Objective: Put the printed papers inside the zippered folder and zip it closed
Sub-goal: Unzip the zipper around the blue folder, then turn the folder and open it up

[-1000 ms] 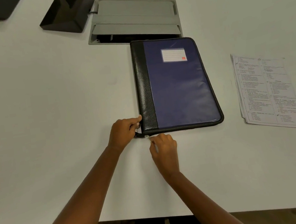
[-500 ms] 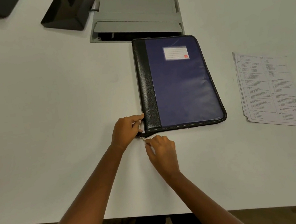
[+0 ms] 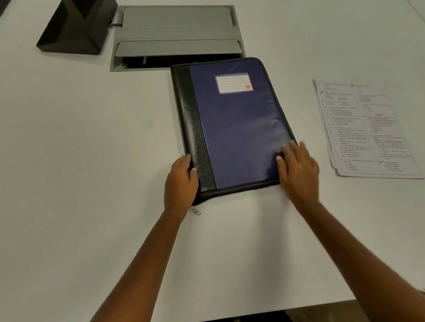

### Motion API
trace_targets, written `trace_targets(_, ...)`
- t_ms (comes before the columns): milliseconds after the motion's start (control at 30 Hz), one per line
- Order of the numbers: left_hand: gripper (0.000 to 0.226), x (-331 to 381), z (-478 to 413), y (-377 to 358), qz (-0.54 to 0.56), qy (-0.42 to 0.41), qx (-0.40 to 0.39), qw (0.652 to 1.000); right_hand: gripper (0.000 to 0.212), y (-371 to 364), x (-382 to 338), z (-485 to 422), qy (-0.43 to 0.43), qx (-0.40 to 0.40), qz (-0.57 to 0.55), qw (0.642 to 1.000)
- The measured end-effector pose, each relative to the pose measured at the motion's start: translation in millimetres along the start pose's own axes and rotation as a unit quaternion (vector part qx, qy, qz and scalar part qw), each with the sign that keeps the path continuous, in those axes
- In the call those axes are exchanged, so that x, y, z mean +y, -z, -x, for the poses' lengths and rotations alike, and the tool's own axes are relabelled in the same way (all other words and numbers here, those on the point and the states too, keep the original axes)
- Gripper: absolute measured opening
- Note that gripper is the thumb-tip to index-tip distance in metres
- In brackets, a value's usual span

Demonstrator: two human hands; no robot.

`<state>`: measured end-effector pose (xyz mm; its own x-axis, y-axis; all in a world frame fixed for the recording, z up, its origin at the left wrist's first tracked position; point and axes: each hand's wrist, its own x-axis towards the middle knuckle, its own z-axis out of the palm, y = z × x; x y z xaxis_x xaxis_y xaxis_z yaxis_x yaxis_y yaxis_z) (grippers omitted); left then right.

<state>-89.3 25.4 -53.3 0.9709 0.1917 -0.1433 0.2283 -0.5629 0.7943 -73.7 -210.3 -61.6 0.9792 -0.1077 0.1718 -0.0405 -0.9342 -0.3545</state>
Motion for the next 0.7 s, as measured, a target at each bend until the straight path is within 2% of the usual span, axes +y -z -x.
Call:
trace_targets(67, 0.046, 4, -4, -5, -0.015, 0.005, -0.019, 1.000, 0.052, 1, 16, -19, -0.036, -0.080, 0.051, 0.995)
trace_targets(167, 0.052, 10, -10, -11, -0.033, 0.021, -0.033, 0.999, 0.062, 1, 30, -40, -0.036, -0.138, 0.084, 0.986)
trace_targets(333, 0.055, 20, -23, -13, -0.032, 0.054, -0.026, 0.998, 0.065, -3, 29, -59, -0.053, -0.197, 0.022, 0.979)
trace_targets(467, 0.053, 27, -36, -13, -0.024, 0.080, -0.013, 0.996, 0.054, -3, 18, -72, -0.083, -0.174, -0.100, 0.976)
trace_targets(567, 0.052, 33, -44, -15, -0.020, 0.100, 0.004, 0.995, 0.041, -2, 9, -82, -0.117, -0.144, -0.152, 0.971)
trace_targets(700, 0.037, 35, -53, -19, -0.015, 0.128, 0.036, 0.991, 0.021, -2, 8, -96, -0.179, -0.115, -0.209, 0.954)
